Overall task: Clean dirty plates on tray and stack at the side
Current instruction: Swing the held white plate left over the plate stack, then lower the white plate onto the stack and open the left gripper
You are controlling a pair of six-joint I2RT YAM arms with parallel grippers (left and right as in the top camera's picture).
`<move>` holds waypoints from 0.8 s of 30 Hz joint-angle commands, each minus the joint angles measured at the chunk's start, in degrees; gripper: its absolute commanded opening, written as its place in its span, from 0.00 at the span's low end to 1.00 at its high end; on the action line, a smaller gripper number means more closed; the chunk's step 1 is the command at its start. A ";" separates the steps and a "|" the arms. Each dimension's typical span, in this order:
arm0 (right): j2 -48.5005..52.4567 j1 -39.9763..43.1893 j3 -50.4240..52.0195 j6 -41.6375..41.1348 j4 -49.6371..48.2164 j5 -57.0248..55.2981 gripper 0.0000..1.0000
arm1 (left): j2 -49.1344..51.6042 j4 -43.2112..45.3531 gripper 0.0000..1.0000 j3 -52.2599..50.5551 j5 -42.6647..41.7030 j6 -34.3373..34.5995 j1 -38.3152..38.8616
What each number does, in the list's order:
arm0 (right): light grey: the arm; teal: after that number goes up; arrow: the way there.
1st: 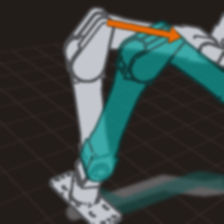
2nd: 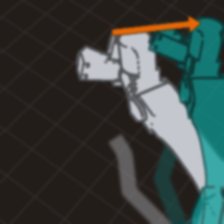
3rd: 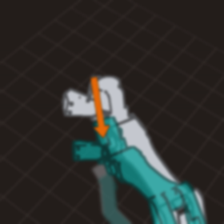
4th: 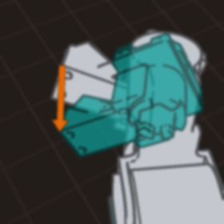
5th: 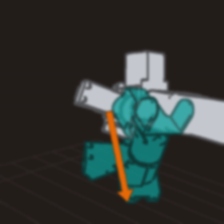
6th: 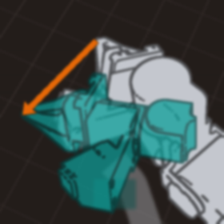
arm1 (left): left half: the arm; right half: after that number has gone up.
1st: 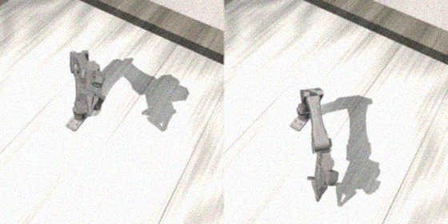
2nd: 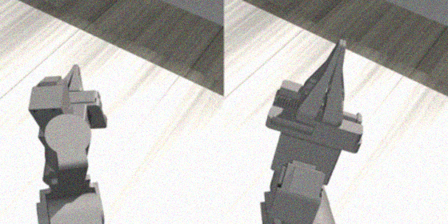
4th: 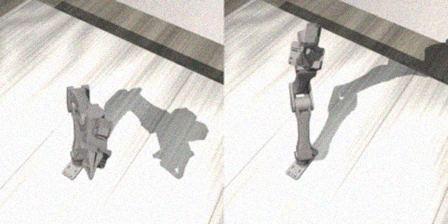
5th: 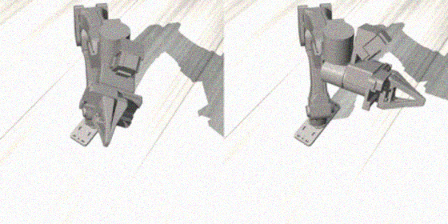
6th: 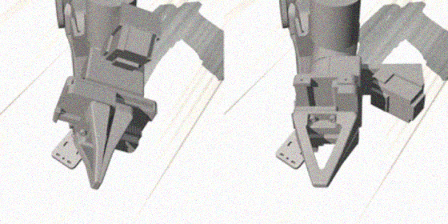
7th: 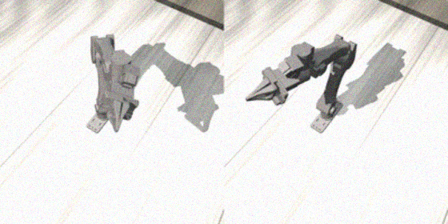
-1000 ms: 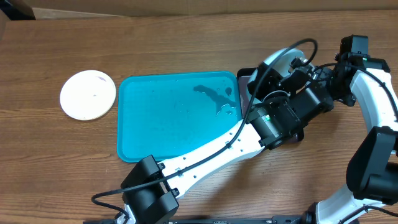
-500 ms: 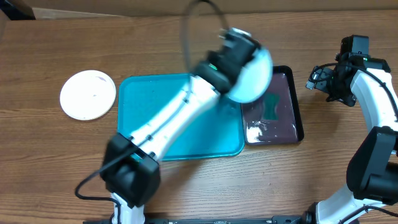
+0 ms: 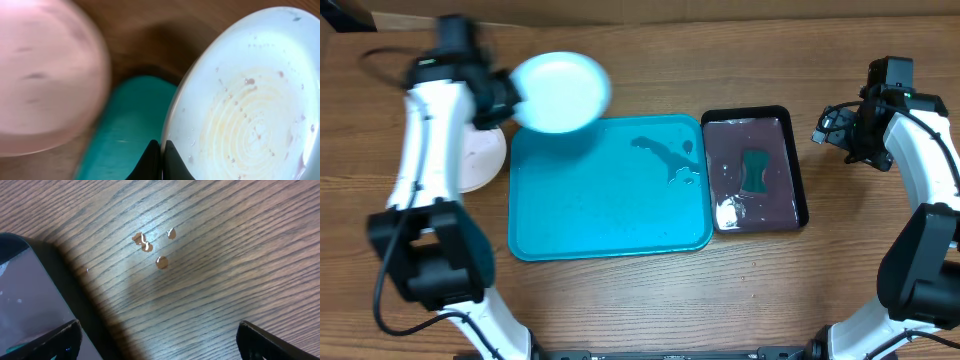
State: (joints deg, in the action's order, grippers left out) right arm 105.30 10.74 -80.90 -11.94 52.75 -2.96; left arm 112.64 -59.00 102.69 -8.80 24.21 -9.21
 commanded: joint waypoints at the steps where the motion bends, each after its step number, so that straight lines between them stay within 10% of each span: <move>1: -0.44 0.11 -0.81 0.00 -0.13 0.02 1.00 | -0.04 -2.58 0.04 1.29 1.27 1.60 -7.87; 24: -0.44 0.11 -0.81 0.00 -0.13 0.02 1.00 | 7.19 -2.67 0.04 0.85 18.16 3.26 -19.63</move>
State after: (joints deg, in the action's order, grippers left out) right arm 105.27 10.74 -80.90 -11.94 52.73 -2.96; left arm 117.36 -61.91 102.69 8.43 26.68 -29.26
